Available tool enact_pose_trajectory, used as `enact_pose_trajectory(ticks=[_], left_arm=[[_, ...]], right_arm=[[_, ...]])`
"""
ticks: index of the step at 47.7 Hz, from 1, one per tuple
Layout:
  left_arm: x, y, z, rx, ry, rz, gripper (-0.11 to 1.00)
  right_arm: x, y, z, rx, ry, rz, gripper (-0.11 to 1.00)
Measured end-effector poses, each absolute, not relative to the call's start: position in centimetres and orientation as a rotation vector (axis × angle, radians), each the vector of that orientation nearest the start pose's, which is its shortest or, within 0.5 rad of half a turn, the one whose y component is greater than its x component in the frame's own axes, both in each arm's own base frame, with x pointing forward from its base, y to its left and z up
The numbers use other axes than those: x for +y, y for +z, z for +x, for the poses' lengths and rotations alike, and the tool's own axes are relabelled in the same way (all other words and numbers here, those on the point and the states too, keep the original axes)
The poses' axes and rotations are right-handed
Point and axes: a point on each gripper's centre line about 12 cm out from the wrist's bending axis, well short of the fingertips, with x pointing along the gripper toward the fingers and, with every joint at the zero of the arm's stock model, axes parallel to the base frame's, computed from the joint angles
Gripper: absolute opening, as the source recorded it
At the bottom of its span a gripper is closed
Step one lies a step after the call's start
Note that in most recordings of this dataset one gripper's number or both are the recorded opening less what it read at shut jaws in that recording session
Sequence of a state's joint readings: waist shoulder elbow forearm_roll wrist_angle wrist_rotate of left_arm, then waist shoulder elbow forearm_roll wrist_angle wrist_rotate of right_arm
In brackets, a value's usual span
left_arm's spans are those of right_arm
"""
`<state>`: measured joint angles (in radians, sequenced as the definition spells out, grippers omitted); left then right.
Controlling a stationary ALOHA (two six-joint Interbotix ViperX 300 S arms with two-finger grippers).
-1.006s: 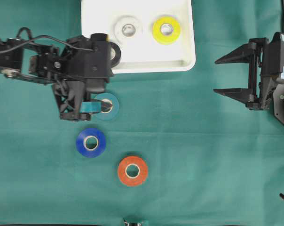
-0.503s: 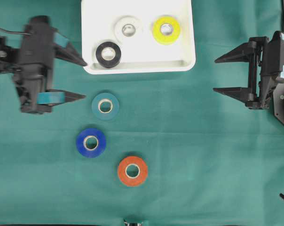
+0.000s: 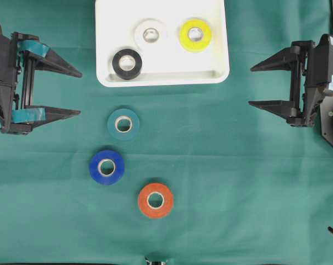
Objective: Pick up the tape from a random location and place it into the white case.
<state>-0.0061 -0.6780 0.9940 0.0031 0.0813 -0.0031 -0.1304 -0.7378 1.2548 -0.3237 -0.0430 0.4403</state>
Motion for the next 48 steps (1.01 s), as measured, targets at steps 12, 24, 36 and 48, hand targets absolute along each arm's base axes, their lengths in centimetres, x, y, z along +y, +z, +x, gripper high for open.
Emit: enact_pose_trajectory(ticks=[12,24,36,48], left_arm=[[-0.2,24.3,25.0,0.385,-0.006,0.003,0.99],[-0.2,24.2,25.5,0.354,-0.006,0.001,0.99],[-0.2,24.3,26.6,0.348,-0.006,0.0,0.99],[-0.2,25.2,27.5,0.331,-0.006,-0.001,0.99]], right_arm=[[-2.5,18.7,20.7,0.466,-0.14,0.146,0.88],[-2.5,19.4,21.1,0.431,-0.128,0.132,0.88],[-2.6,21.7,22.2,0.373,-0.117,0.1,0.88],[-2.9,24.1,23.2,0.331,-0.122,0.069,0.88]])
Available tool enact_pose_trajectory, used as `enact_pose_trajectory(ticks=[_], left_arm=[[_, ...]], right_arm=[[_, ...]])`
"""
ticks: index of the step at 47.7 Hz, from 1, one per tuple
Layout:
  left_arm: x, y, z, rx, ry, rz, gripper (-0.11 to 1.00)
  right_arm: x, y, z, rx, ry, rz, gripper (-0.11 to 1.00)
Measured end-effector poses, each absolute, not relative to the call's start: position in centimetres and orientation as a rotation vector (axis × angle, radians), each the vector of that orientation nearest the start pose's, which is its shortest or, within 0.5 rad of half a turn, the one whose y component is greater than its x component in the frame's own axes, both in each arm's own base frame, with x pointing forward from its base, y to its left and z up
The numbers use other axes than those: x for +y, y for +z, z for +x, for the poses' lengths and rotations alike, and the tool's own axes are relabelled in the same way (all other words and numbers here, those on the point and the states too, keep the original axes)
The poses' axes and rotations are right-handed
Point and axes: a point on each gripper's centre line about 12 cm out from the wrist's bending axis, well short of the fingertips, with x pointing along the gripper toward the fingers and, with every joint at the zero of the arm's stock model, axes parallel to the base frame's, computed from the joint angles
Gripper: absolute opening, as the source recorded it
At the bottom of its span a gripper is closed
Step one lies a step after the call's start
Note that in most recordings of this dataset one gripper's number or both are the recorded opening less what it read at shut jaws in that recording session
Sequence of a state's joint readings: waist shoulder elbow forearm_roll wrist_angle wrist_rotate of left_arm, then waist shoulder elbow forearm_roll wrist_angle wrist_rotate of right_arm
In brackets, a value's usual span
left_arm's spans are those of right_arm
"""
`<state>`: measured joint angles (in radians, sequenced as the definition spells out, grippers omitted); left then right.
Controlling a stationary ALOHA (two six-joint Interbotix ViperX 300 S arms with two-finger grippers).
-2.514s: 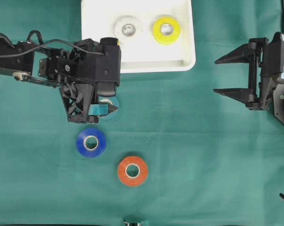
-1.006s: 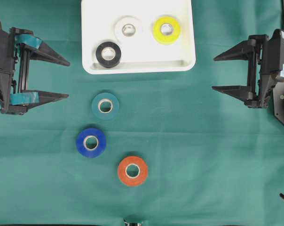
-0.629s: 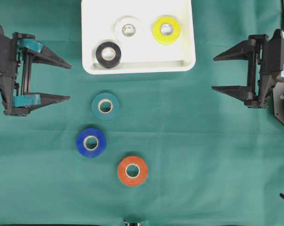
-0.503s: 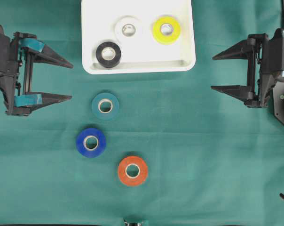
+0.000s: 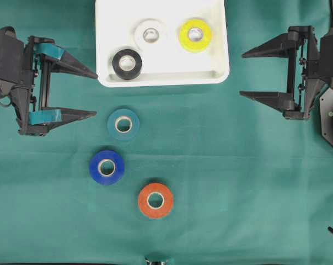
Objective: Pick up the tape from a random location and place it into the white case.
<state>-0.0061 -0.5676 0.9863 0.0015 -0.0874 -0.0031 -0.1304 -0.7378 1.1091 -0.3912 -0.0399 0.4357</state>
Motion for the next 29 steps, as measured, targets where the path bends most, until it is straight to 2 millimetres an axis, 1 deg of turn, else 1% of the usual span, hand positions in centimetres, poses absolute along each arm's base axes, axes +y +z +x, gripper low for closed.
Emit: enact_pose_trajectory(ticks=[15,29], left_arm=[[-0.2,26.7,28.0,0.291,-0.006,-0.001,0.99],[-0.2,28.0,28.3,0.256,-0.006,-0.001,0.99]], right_arm=[[-3.3,26.5,23.9,0.319,-0.146,0.051,0.88],[-3.5,27.5,24.2,0.315,-0.155,0.025,0.88]])
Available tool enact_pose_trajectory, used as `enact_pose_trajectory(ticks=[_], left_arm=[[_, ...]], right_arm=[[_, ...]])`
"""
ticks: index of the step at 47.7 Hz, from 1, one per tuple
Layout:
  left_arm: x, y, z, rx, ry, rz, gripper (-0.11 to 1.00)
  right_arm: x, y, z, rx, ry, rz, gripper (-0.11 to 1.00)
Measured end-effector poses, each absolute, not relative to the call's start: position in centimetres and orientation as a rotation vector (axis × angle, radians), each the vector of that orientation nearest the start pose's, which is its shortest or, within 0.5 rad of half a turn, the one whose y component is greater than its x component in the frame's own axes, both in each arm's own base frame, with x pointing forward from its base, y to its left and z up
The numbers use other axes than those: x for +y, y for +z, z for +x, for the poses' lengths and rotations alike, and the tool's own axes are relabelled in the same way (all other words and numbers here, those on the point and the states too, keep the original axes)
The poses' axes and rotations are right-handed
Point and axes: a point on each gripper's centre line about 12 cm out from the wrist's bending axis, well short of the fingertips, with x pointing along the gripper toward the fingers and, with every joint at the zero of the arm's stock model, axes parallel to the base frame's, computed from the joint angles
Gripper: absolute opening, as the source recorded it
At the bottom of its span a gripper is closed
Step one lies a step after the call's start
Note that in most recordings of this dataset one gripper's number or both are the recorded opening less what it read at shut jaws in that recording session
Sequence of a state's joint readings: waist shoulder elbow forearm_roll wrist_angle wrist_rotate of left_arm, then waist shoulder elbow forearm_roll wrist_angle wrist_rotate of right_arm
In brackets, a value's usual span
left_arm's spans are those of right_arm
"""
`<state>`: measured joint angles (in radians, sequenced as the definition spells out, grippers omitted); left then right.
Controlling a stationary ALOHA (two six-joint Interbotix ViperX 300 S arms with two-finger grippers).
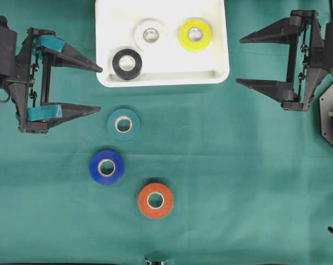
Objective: Pick up the tape from a random location and place it into the white case.
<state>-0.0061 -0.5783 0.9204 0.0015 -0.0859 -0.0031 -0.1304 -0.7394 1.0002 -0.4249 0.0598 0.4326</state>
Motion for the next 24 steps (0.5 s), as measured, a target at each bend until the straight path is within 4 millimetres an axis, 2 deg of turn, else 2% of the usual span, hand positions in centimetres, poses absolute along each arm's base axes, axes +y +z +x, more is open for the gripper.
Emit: enact_pose_trajectory(ticks=[24], left_arm=[[-0.17,27.88,28.26,0.276,-0.006,-0.002,0.99]], right_arm=[[-3.54,27.31,24.09,0.33,-0.162,0.022,0.88]])
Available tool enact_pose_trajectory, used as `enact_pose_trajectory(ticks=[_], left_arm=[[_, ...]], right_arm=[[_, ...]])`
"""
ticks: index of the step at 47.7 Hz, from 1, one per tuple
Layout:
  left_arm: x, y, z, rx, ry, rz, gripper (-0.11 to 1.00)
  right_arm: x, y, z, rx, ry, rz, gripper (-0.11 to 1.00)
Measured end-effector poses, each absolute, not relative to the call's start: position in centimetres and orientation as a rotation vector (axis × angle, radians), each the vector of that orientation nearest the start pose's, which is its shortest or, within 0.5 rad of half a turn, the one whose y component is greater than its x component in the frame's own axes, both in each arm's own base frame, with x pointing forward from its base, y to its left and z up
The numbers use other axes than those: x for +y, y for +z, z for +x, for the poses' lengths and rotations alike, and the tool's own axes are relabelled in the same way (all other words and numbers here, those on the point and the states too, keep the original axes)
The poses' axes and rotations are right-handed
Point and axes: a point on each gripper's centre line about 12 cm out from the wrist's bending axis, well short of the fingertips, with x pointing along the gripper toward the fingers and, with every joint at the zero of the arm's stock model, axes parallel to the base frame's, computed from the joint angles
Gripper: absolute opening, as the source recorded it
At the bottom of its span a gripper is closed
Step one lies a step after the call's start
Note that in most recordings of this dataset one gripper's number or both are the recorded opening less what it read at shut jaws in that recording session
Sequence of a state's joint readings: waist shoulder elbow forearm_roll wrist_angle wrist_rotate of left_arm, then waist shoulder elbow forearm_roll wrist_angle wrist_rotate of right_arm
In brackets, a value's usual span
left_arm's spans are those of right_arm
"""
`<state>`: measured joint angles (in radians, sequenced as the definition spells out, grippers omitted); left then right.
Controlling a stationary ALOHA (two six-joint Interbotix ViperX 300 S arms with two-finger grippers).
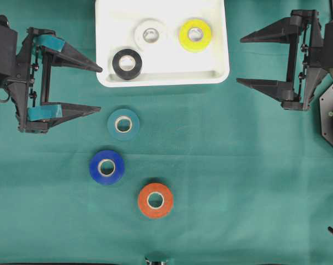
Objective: Pick up the tape from a random location and place it into the white case.
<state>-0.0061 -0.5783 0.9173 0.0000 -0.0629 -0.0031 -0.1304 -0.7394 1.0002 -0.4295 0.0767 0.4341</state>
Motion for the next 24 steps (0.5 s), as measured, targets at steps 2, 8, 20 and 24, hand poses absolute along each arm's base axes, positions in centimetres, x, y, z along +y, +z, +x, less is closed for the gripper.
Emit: enact_pose_trajectory(ticks=[2,8,20,24], left_arm=[[-0.17,27.85,28.25,0.279,-0.006,-0.001,0.99],[-0.17,27.86,28.21,0.281,-0.006,-0.001,0.99],[-0.17,27.91,28.12,0.282,-0.006,-0.002,0.99],[-0.17,27.96,28.1,0.281,-0.006,-0.002,0.99]], right_arm=[[-3.51,27.3,24.09,0.332,-0.161,0.02,0.88],[-3.55,27.36,24.1,0.33,-0.162,0.02,0.88],[-3.55,27.3,24.09,0.331,-0.162,0.022,0.88],[-3.55,27.24,24.07,0.333,-0.162,0.02,0.88]])
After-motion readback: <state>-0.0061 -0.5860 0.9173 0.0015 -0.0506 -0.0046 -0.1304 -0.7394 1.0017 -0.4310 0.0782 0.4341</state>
